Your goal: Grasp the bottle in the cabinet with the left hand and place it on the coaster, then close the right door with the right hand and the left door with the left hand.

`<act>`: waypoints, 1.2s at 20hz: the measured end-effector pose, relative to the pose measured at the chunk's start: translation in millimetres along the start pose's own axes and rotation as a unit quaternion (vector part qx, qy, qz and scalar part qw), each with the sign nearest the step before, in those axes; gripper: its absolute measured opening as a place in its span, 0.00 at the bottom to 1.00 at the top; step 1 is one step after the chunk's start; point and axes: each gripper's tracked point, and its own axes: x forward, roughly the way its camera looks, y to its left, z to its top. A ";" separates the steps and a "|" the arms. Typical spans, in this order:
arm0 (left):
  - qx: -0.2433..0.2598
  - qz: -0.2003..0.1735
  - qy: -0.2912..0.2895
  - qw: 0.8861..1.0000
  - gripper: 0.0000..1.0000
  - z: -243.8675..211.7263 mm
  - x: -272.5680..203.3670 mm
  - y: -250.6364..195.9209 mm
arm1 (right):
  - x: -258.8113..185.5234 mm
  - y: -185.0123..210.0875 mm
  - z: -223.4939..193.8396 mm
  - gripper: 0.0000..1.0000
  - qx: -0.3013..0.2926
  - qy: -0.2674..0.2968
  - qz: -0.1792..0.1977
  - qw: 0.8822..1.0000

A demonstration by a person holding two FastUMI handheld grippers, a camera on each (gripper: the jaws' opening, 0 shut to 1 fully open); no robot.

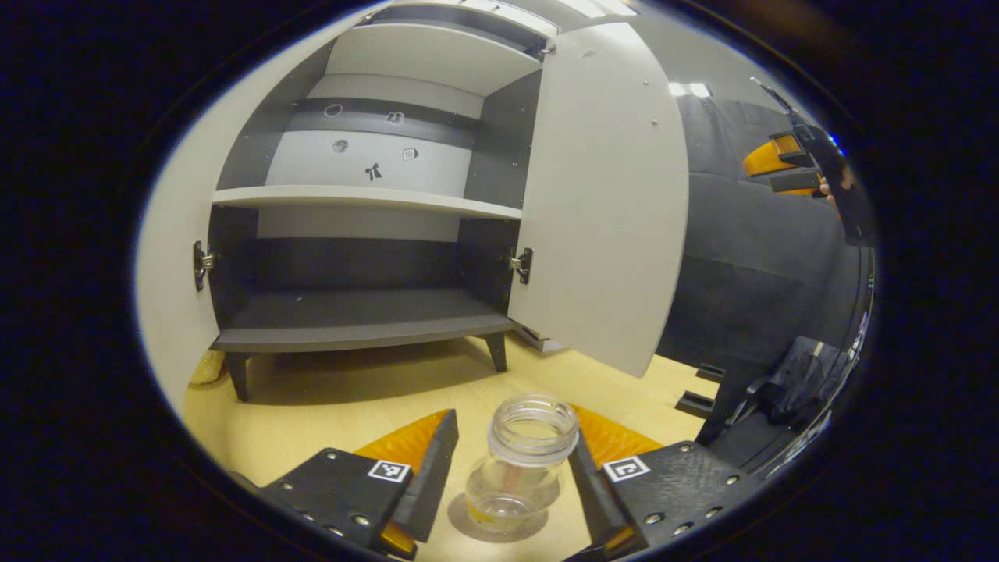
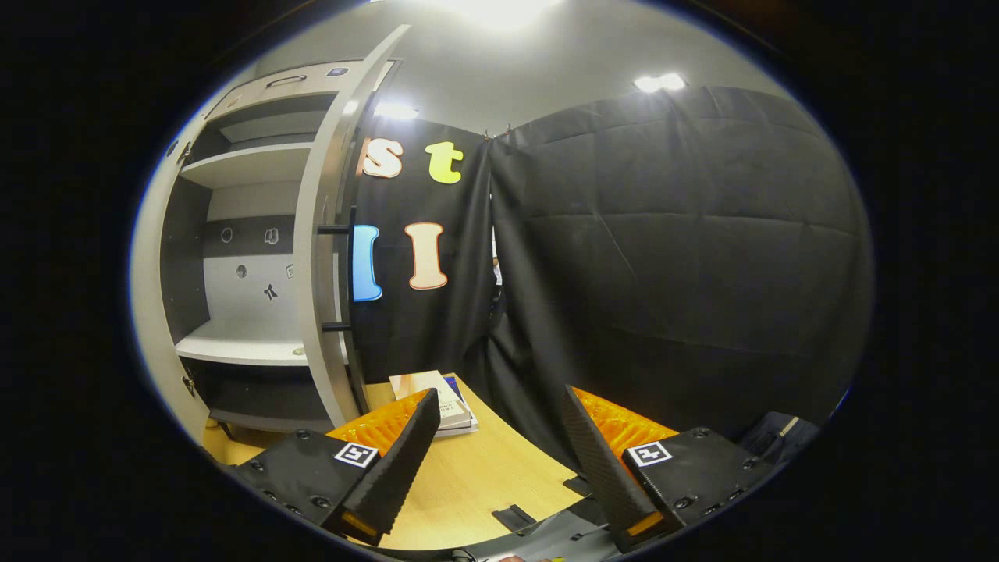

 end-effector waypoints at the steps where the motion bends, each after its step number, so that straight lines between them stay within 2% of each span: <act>1: 0.006 -0.001 -0.001 1.000 0.88 3.2 -3.0 -1.9 | -0.3 3.3 -0.8 1.00 -0.001 0.000 0.005 1.000; 2: 0.014 0.000 0.000 1.000 0.94 7.0 -7.3 -2.2 | -0.1 7.4 -0.8 1.00 0.003 0.000 0.009 1.000; 3: 0.020 0.001 0.000 1.000 0.95 12.7 -12.7 -2.8 | 0.3 10.2 -1.1 0.97 0.009 0.001 0.014 1.000; 4: 0.022 0.002 -0.002 1.000 0.95 20.6 -19.6 -4.7 | 1.6 12.3 -0.5 1.00 0.017 0.001 0.018 1.000; 5: 0.020 0.005 -0.007 1.000 0.94 29.6 -28.8 -5.4 | 3.3 13.1 -0.8 0.97 0.022 0.000 0.022 1.000; 7: 0.007 0.016 -0.007 1.000 0.94 45.3 -50.5 -5.6 | 10.5 13.8 2.3 1.00 0.025 -0.006 0.026 0.999; 12: -0.012 0.096 -0.038 0.995 0.95 112.3 -113.3 13.3 | 45.2 17.1 17.2 0.97 0.022 -0.022 0.052 0.998; 14: -0.001 0.141 -0.043 0.989 0.99 130.1 -132.0 20.3 | 59.6 19.0 23.5 1.00 0.019 -0.025 0.069 0.997; 16: 0.000 0.182 -0.052 0.982 0.99 155.3 -142.5 25.1 | 71.2 18.5 33.9 1.00 0.016 -0.036 0.087 0.995; 17: -0.004 0.198 -0.058 0.979 0.94 168.3 -146.6 25.9 | 77.1 17.3 38.0 0.97 0.015 -0.041 0.095 0.995; 18: -0.008 0.209 -0.063 0.976 0.89 178.8 -147.4 25.2 | 83.4 17.0 42.3 0.97 0.014 -0.044 0.104 0.993; 20: -0.014 0.205 -0.069 0.976 1.00 203.3 -147.6 11.0 | 95.5 16.4 50.1 0.97 0.017 -0.047 0.124 0.991; 21: -0.013 0.212 -0.075 0.974 0.94 218.1 -148.3 8.1 | 101.1 14.1 54.3 0.97 0.018 -0.049 0.132 0.990; 24: 0.008 0.249 -0.085 0.965 0.99 257.4 -152.9 4.4 | 113.5 15.2 66.2 0.97 0.024 -0.057 0.164 0.985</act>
